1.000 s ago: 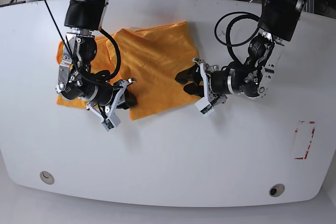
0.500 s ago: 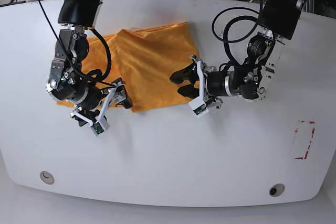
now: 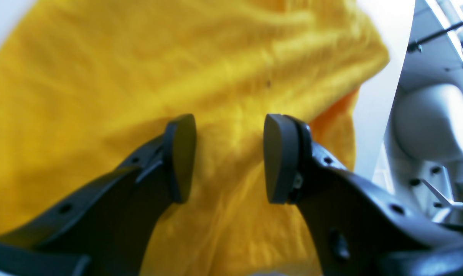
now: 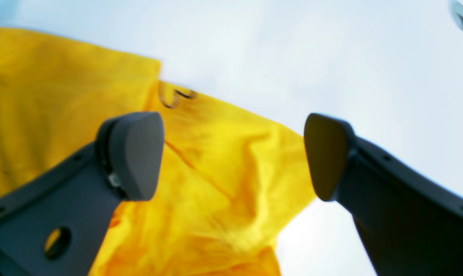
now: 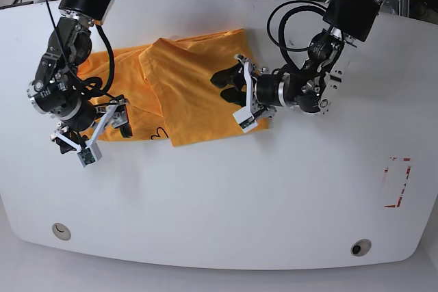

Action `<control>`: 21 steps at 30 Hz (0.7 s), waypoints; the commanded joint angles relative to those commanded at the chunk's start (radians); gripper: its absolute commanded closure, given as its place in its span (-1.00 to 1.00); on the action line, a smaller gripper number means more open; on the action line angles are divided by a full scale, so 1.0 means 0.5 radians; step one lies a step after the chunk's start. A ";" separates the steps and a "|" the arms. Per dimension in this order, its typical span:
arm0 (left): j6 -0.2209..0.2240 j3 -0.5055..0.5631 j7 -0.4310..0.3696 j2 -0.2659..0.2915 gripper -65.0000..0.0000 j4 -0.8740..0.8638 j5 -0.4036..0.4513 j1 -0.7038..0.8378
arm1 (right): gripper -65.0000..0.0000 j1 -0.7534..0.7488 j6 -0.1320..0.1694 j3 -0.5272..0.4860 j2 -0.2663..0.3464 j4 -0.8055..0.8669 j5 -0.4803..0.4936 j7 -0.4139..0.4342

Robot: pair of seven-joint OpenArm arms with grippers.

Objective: Layout the t-shirt on the table in an organized manner, then fold the t-shirt properly
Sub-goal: 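Pull the shirt edges apart with both grippers to flatten it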

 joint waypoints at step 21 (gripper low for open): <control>-0.006 0.132 -0.163 -0.224 0.17 -0.292 0.000 -0.025 | -0.65 0.092 0.000 0.466 0.227 -0.933 0.058 -0.055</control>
